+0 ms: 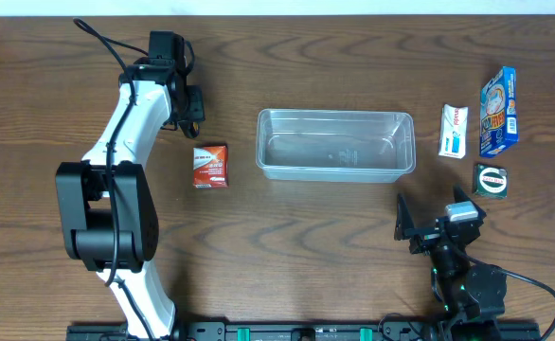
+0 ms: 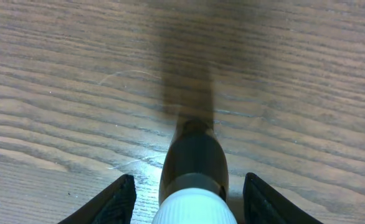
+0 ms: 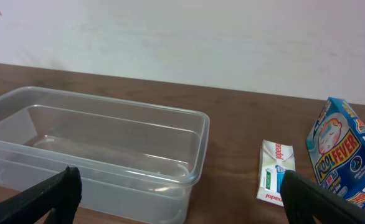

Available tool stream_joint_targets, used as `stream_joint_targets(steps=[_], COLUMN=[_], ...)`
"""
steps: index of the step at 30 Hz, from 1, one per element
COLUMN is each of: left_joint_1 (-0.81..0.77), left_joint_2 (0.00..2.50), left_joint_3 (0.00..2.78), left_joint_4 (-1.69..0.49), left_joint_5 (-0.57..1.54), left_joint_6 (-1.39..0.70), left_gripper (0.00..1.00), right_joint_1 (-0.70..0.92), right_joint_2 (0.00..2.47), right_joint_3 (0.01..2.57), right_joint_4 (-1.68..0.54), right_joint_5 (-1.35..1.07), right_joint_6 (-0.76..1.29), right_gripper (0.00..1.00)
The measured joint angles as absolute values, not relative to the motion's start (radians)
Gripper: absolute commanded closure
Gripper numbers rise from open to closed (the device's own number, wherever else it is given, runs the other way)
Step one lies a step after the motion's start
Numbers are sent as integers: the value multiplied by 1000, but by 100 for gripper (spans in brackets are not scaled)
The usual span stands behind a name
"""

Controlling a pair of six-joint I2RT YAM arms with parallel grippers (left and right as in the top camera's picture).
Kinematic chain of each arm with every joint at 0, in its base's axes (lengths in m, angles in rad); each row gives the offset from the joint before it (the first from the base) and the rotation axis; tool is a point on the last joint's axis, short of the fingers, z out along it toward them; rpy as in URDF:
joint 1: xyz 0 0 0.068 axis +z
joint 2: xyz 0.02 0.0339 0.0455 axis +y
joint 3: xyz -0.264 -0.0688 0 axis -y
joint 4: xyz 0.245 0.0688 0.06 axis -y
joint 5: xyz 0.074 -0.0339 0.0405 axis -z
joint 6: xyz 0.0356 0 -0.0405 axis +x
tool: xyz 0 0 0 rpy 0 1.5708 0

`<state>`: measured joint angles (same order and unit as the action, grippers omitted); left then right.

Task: Pack container
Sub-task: 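Lower the left gripper and close it around the bottle's cap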

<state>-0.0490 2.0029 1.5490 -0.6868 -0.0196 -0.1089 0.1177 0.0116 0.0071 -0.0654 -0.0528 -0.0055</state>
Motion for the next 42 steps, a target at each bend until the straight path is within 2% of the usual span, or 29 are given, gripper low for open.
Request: stream_joint_targets(steps=[3, 5, 7, 19, 23, 28, 32, 42], left_joint_1=[-49, -49, -49, -49, -49, -49, -49, -49], left_joint_2=[2003, 2003, 2003, 2003, 2003, 2003, 2003, 2003], left_joint_3=[1549, 1549, 1549, 1549, 1549, 1549, 1549, 1549], left_joint_4=[-684, -689, -697, -701, -706, -702, -701, -701], left_joint_5=[-14, -10, -7, -7, -7, -7, -7, -7], left_joint_6=[-108, -103, -107, -108, -107, -108, -110, -108], left_gripper=[50, 35, 33, 35, 43, 44, 48, 49], right_joint_1=[118, 118, 118, 118, 118, 118, 118, 118], right_joint_2=[12, 12, 12, 12, 12, 12, 12, 12], right_joint_3=[7, 7, 7, 7, 7, 7, 7, 7], right_joint_4=[-65, -65, -65, -65, -65, -65, -65, -65], right_joint_5=[-53, -53, -53, -53, -53, -53, -53, -53], right_joint_6=[-6, -6, -6, -6, -6, -6, -6, -6], right_gripper=[1, 1, 1, 1, 1, 1, 1, 1])
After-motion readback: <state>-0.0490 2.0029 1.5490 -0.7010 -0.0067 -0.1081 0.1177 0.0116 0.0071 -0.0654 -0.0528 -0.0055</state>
